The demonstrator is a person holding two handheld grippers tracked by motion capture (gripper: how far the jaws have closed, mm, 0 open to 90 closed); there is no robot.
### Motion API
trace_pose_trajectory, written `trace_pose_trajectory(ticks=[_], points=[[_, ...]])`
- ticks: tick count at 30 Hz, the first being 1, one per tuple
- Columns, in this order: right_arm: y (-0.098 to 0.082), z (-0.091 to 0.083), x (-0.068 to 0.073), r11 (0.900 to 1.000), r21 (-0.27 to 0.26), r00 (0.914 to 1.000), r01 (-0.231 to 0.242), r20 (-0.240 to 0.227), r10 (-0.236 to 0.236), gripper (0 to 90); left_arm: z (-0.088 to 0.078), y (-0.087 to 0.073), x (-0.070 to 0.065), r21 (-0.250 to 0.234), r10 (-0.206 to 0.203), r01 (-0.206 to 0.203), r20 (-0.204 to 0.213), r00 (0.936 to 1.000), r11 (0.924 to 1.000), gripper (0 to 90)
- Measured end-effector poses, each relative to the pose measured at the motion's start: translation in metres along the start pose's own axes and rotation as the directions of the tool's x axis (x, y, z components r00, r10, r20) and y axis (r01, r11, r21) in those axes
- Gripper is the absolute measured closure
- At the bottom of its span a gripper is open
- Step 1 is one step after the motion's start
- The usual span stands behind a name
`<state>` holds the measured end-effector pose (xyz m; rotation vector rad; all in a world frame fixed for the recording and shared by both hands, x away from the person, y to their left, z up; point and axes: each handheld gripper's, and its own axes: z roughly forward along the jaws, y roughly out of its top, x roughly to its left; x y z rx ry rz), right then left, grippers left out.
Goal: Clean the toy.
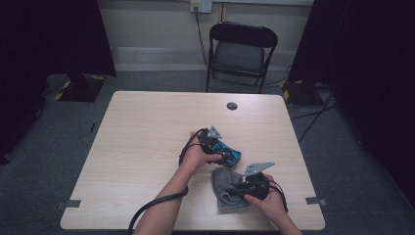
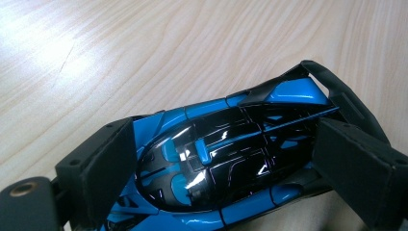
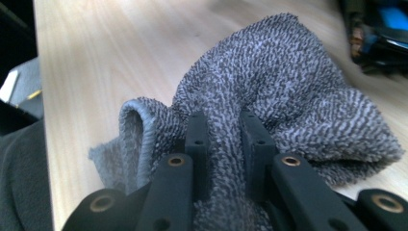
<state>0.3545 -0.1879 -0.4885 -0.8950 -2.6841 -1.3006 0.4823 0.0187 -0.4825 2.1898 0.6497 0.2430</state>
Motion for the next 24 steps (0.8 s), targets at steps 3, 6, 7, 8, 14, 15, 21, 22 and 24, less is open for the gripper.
trace_pose_trajectory(ticks=[3,6,7,8,14,15,21,22,24], points=[[0.004,0.001,0.007,0.999,0.013,0.9996,0.029,-0.001,-0.029,76.3,0.000,0.000,0.000,-0.003,-0.001,0.001,0.001,1.0000,1.0000,8.4],[0.006,-0.005,0.007,0.999,0.001,0.9994,0.036,-0.001,-0.036,75.9,0.000,0.000,0.000,-0.003,0.000,0.000,0.001,1.0000,1.0000,8.4],[0.007,-0.007,0.006,0.999,-0.005,0.9991,0.042,0.006,-0.042,75.5,0.000,0.000,0.000,-0.003,-0.001,0.001,0.001,1.0000,1.0000,8.3],[0.007,-0.009,0.005,0.999,-0.008,0.9990,0.045,0.008,-0.045,75.2,0.000,0.000,0.000,-0.004,0.000,0.000,0.001,1.0000,1.0000,8.3],[0.003,-0.020,-0.006,0.999,0.000,0.9972,0.042,0.062,-0.042,71.3,0.000,0.000,0.000,-0.001,0.000,0.000,0.001,1.0000,1.0000,8.3],[0.002,-0.021,-0.007,0.999,0.005,0.9966,0.044,0.069,-0.045,70.0,0.000,0.000,0.000,0.000,0.000,0.000,0.001,1.0000,1.0000,8.4],[-0.003,-0.031,-0.016,0.999,0.032,0.9862,-0.021,0.165,0.016,62.0,0.000,0.000,0.000,-0.001,-0.001,0.001,0.000,1.0000,1.0000,8.4],[-0.004,-0.033,-0.017,0.999,0.020,0.9846,-0.034,0.172,0.030,60.6,0.000,0.000,0.000,-0.004,0.001,-0.001,0.000,1.0000,1.0000,8.4],[-0.007,-0.039,-0.019,0.996,0.003,0.9701,-0.085,0.228,0.082,58.0,0.000,-0.001,-0.001,-0.006,0.000,0.000,-0.002,1.0000,1.0000,8.4]])
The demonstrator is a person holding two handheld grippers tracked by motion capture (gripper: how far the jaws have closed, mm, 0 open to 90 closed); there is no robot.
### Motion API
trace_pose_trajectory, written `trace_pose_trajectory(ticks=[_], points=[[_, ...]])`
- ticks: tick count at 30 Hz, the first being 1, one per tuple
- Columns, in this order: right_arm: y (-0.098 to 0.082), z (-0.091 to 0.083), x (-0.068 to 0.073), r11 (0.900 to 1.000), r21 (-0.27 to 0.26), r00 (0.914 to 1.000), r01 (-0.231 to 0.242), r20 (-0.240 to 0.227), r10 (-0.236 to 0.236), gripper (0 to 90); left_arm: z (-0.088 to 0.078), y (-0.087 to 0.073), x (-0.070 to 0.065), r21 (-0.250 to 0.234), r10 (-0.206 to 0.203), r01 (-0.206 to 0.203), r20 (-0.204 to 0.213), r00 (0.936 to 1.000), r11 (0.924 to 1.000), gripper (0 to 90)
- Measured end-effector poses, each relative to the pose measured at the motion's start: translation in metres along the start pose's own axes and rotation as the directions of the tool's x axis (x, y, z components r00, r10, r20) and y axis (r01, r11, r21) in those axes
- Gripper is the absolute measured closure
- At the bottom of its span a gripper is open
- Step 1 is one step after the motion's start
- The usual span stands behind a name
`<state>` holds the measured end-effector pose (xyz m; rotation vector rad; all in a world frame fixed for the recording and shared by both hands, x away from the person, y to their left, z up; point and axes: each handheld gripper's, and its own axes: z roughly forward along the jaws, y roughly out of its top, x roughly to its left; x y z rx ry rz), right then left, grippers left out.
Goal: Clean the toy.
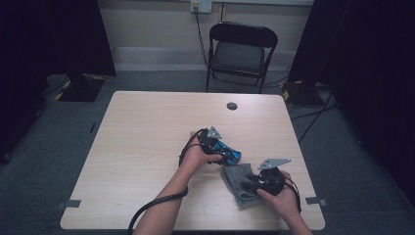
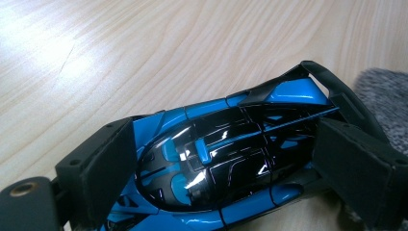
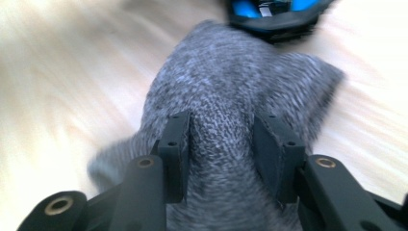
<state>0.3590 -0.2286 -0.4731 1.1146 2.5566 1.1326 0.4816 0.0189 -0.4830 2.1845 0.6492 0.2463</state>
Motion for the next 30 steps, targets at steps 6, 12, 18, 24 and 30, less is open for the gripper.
trace_pose_trajectory(ticks=[6,12,18,24,30], points=[[-0.004,-0.005,-0.001,1.000,0.000,0.9975,-0.003,0.070,0.003,53.5,0.000,0.001,0.000,0.006,-0.001,0.001,0.000,1.0000,1.0000,8.4],[-0.008,0.005,0.000,1.000,0.023,0.9951,-0.009,0.098,0.007,60.0,0.000,-0.001,0.000,-0.006,0.000,0.000,-0.001,1.0000,1.0000,8.4],[-0.006,0.005,-0.001,0.999,0.041,0.9948,-0.008,0.102,0.004,79.4,0.000,-0.001,0.000,-0.010,-0.001,0.001,-0.002,1.0000,0.9999,8.4],[0.003,-0.021,-0.013,0.999,-0.012,0.9926,-0.048,0.111,0.050,80.2,0.000,-0.001,0.000,-0.003,0.000,0.000,0.000,1.0000,1.0000,8.4],[0.001,-0.042,-0.035,0.988,-0.094,0.9750,-0.121,0.176,0.136,80.4,0.000,-0.002,0.000,-0.012,-0.001,0.001,-0.001,1.0000,0.9999,8.4]])
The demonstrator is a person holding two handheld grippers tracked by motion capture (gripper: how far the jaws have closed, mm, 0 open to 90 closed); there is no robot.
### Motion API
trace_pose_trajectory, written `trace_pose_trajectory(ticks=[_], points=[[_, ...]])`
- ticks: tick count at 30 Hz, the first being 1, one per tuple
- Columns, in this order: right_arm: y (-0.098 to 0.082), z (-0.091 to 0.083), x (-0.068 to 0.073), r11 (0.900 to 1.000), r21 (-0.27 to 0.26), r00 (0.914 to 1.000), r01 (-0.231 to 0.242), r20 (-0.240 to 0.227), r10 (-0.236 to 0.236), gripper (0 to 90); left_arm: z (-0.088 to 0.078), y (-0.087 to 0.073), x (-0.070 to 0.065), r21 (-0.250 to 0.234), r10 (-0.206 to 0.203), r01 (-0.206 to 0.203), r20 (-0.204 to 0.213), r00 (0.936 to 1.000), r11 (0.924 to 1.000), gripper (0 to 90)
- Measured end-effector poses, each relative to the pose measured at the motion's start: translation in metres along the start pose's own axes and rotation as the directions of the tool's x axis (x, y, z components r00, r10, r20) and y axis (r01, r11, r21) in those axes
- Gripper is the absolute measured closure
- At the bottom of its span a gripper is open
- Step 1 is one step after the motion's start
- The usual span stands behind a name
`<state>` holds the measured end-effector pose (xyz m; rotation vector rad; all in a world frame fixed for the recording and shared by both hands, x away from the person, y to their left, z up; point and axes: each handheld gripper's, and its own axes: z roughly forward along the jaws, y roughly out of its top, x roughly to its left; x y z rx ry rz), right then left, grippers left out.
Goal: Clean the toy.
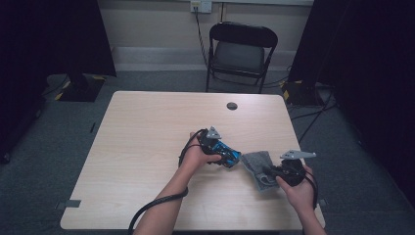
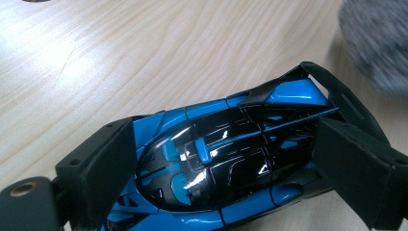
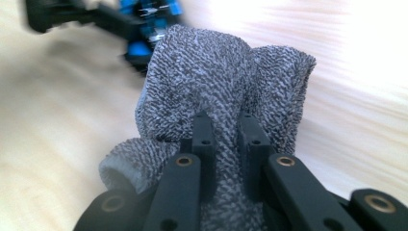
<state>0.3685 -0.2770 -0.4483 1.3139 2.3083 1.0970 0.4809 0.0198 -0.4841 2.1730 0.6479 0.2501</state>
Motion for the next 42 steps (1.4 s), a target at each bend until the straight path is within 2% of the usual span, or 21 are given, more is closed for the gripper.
trace_pose_trajectory(ticks=[4,8,13,15,17,19,20,28,42], points=[[0.002,0.006,-0.018,0.998,-0.028,0.9965,-0.052,0.064,0.054,80.5,0.000,0.000,0.000,0.004,0.001,-0.002,0.004,1.0000,1.0000,8.5],[0.008,0.018,-0.024,0.998,-0.006,0.9938,-0.057,0.096,0.057,80.5,0.000,0.000,0.000,0.000,0.002,-0.002,0.003,1.0000,1.0000,8.4],[0.010,0.043,-0.014,0.998,0.056,0.9938,-0.009,0.111,0.002,80.5,0.000,0.000,0.000,0.001,0.002,-0.002,0.005,1.0000,1.0000,8.4],[0.010,0.048,-0.010,0.998,0.063,0.9964,-0.004,0.085,-0.002,80.5,0.000,0.000,0.000,0.000,0.003,-0.003,0.005,1.0000,1.0000,8.4],[0.009,0.053,-0.002,0.997,0.069,0.9982,0.040,0.041,-0.043,80.5,0.000,0.000,0.000,-0.004,0.002,-0.002,0.004,1.0000,1.0000,8.4],[0.009,0.054,0.007,0.993,0.087,0.9963,0.079,0.027,-0.081,80.5,0.000,0.000,0.001,-0.004,0.003,-0.003,0.004,1.0000,1.0000,8.4],[0.009,0.053,0.010,0.993,0.084,0.9963,0.085,-0.001,-0.086,80.5,0.000,0.000,0.001,-0.002,0.003,-0.003,0.004,1.0000,1.0000,8.4],[-0.001,0.048,0.023,0.991,0.081,0.9912,0.104,-0.091,-0.096,80.6,0.000,-0.001,0.000,-0.007,0.002,-0.002,0.004,1.0000,1.0000,8.4],[-0.006,0.046,0.034,0.991,0.081,0.9838,0.103,-0.155,-0.089,80.4,0.000,0.000,0.000,-0.001,0.003,-0.003,0.003,1.0000,1.0000,8.4]])
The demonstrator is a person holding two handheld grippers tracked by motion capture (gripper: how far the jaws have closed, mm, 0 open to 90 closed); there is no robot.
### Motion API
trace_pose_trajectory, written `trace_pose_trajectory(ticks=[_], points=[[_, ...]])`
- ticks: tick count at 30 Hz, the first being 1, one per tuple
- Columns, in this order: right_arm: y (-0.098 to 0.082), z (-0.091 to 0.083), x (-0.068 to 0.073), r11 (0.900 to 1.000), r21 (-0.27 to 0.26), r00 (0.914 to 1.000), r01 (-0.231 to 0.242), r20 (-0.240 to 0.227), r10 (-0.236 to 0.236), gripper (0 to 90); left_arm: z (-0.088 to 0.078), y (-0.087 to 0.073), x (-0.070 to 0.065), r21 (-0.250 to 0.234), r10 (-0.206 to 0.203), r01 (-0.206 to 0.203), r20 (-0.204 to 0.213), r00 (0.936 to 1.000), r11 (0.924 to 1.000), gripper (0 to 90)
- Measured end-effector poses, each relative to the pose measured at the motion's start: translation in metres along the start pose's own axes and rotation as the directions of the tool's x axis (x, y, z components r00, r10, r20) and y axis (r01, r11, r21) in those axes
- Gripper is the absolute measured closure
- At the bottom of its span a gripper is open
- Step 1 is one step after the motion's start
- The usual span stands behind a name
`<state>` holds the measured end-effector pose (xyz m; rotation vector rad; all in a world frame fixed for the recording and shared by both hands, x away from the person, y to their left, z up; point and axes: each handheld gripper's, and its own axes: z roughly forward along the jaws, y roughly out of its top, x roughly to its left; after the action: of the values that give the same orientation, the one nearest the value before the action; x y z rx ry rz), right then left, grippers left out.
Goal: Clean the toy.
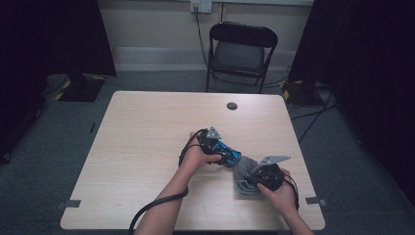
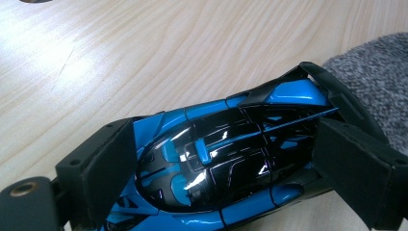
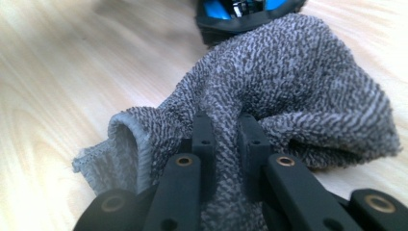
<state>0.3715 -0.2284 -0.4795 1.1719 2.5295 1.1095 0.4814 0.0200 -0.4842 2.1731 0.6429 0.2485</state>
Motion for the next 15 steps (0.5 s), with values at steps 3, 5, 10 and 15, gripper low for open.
trace_pose_trajectory(ticks=[3,5,10,15], points=[[0.000,0.001,0.005,1.000,0.003,0.9999,0.005,-0.014,-0.005,80.4,0.000,0.000,0.000,-0.004,-0.001,0.001,0.001,1.0000,1.0000,8.4],[0.000,0.001,0.007,1.000,0.003,0.9997,0.014,-0.018,-0.014,80.4,0.000,0.000,0.000,-0.003,-0.001,0.001,0.000,1.0000,1.0000,8.5],[-0.001,0.002,0.011,1.000,0.003,0.9992,0.017,-0.037,-0.017,80.4,0.000,0.000,0.000,-0.005,-0.001,0.001,0.001,1.0000,1.0000,8.4],[0.000,0.005,0.019,1.000,0.010,0.9978,0.029,-0.059,-0.028,80.4,0.000,0.000,0.000,-0.002,0.000,0.000,0.000,1.0000,1.0000,8.4]])
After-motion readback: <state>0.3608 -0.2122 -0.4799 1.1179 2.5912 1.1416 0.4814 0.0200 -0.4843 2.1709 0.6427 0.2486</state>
